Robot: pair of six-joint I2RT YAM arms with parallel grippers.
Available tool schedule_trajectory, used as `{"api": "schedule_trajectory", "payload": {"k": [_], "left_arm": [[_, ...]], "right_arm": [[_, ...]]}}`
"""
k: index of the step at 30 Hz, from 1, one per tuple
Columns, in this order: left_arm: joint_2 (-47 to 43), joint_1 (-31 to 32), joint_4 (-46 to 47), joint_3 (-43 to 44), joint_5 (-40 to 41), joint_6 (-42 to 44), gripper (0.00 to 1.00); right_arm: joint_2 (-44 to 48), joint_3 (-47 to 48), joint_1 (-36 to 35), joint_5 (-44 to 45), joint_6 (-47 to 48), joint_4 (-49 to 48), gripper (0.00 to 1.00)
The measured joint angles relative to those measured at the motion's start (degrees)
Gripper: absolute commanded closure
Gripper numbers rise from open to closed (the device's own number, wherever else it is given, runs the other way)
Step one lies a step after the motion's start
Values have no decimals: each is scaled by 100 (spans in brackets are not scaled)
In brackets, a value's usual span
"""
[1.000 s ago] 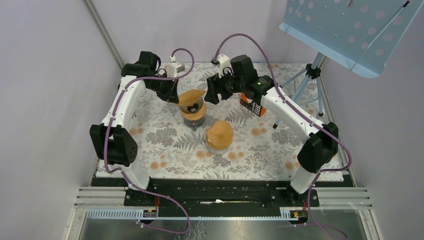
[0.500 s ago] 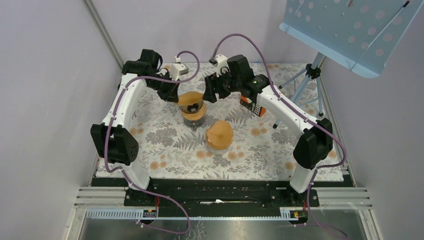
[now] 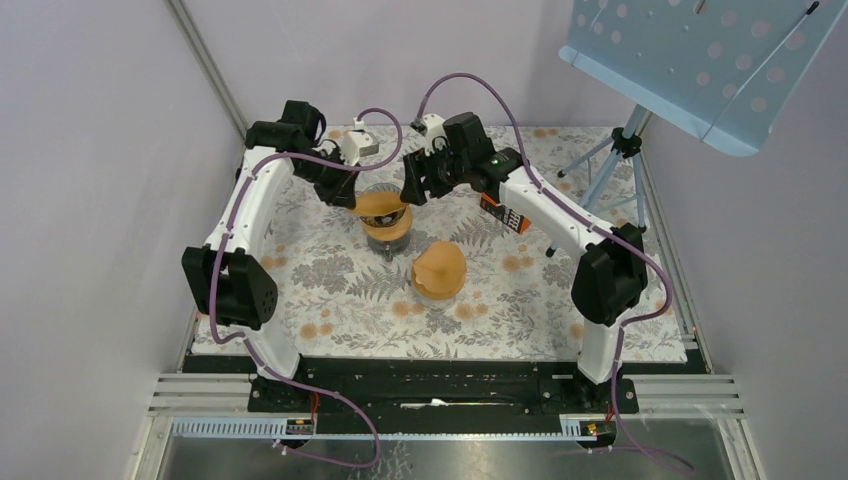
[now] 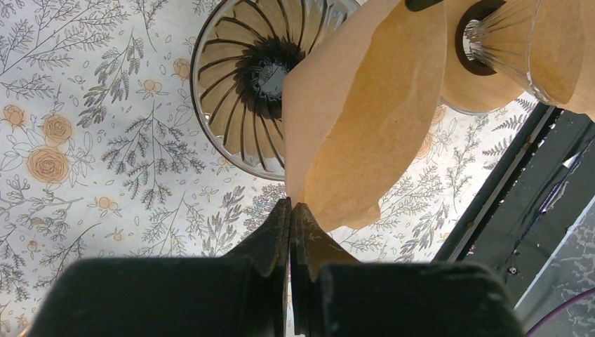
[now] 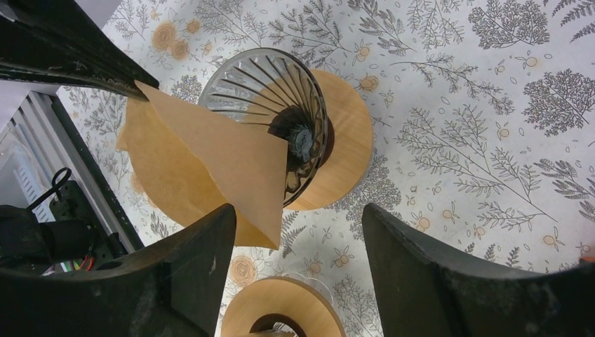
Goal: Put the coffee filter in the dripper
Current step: Place the coffee filter in the coffee dripper.
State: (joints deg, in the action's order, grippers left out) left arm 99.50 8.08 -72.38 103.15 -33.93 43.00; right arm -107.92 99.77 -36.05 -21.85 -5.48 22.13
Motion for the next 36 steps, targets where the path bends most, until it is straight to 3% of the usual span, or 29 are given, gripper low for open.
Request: {"api": "schedule_trajectory", "payload": {"k": [8,16,20,36], "left_arm": [[11,0,0,0,-9,28,93],[72,0,164,-42,20,-238,62],[48,0,535,-293,98,-557,52],[-284,144,1788,-1097,372,-1884,44]], "right_arm": [[-118,68,0,-17,-39,-9,29],[-341,101,-31,-7,-42,-17,30],[-472,103,-61,-4,-44,-17,30],[-632,315,-157,79,-42,-17,31]]}}
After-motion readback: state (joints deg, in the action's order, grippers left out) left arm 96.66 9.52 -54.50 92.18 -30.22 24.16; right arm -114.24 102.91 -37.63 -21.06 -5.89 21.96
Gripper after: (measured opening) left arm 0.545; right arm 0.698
